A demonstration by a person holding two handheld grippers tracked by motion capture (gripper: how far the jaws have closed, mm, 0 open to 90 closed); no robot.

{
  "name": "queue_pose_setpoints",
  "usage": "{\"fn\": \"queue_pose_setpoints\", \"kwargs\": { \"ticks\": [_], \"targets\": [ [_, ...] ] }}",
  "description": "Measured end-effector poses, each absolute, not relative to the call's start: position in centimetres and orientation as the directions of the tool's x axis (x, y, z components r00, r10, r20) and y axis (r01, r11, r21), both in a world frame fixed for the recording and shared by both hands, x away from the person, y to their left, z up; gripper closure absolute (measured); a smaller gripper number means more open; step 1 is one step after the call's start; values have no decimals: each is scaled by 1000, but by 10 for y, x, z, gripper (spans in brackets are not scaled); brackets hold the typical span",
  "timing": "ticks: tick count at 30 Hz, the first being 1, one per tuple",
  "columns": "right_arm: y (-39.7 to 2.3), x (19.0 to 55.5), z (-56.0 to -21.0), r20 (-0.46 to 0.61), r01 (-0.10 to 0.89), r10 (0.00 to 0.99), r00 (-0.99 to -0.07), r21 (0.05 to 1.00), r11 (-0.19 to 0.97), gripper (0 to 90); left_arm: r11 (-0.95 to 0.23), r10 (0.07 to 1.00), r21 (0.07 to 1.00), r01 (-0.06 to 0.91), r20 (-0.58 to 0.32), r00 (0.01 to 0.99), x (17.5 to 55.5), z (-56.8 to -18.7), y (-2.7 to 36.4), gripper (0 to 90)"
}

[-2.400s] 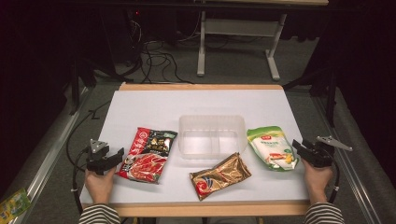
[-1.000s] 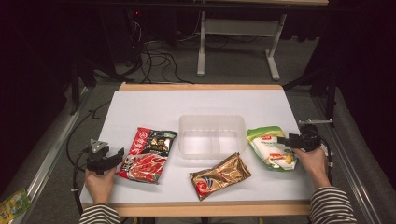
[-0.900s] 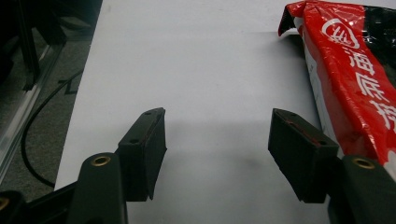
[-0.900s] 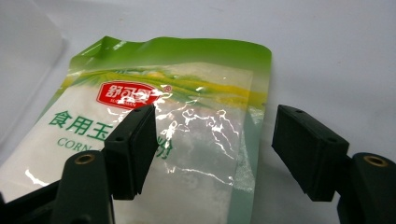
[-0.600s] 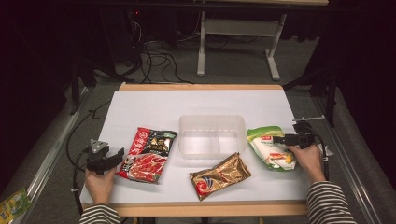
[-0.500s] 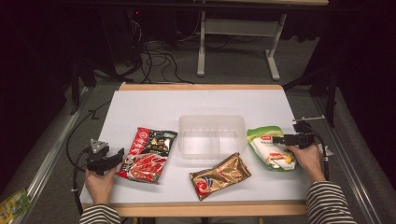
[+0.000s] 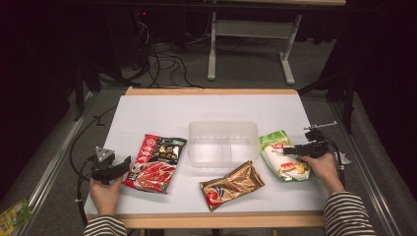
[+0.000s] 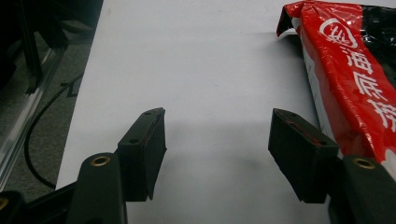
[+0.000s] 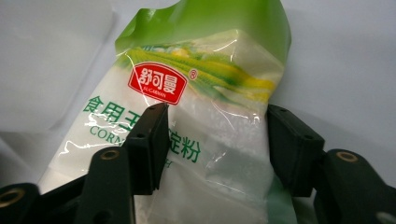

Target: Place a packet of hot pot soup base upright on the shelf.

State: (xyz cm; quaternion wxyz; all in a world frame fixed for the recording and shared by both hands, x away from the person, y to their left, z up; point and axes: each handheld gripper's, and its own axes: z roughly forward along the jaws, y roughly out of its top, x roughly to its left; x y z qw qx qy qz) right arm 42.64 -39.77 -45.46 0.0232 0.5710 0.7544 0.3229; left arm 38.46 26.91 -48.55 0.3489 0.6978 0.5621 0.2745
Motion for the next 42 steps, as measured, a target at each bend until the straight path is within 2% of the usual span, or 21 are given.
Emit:
{"fn": "queue_pose_setpoints", "kwargs": {
  "ticks": [6,8,10,18,22,26,42],
  "targets": [
    [-390,428,-454,355,842,838,-414,499,205,622,-127,976,795,594,-6,218,384,-485,269,373],
    [-389,428,-453,360,842,832,-422,495,213,640,-127,976,795,593,-6,218,384,-485,269,373],
    [-388,429,-450,350,836,821,-451,487,252,712,-129,976,795,592,-5,218,384,-485,269,373],
    [-380,419,-441,284,798,828,-484,532,283,827,-134,975,796,590,0,222,384,-485,268,373],
    [-381,410,-437,242,769,835,-495,568,292,858,-133,975,797,590,-2,223,384,-485,268,371],
    [-385,401,-430,240,756,842,-483,599,263,869,-135,974,798,587,0,224,384,-485,268,369],
    [-375,365,-393,205,633,818,-537,739,231,894,-136,974,799,586,1,224,383,-485,268,369]
  ]
}}
